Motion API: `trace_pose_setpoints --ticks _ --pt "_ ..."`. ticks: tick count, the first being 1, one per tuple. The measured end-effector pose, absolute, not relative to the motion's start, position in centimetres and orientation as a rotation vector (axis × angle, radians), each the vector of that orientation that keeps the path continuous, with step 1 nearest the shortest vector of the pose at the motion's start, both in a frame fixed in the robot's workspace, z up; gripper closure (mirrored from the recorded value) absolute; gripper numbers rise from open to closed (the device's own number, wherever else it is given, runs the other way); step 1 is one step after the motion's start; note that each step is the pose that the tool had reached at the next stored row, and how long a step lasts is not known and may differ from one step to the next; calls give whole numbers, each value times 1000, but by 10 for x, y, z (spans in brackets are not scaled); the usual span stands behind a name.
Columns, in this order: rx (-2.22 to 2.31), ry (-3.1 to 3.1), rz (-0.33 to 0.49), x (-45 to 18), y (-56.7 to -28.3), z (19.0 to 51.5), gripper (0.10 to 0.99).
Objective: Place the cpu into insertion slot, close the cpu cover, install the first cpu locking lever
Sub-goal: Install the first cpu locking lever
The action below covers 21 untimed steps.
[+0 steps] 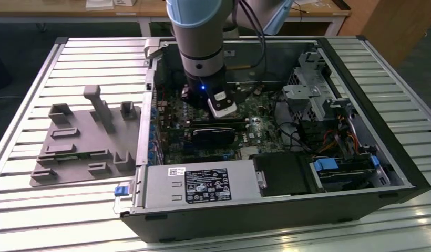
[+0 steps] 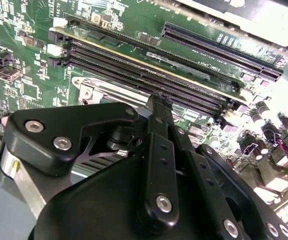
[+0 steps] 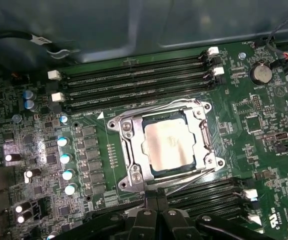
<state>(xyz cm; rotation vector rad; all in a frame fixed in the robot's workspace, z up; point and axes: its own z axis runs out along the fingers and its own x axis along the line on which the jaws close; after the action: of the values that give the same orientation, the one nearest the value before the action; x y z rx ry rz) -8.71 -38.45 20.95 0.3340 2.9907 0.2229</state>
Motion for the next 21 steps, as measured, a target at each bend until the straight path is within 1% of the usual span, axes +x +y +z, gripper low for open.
trace_pose_setpoints --ticks 7,21 --pt "333 2991 273 -90 -394 207 984" --pt "315 2990 385 -100 -401 199 984"
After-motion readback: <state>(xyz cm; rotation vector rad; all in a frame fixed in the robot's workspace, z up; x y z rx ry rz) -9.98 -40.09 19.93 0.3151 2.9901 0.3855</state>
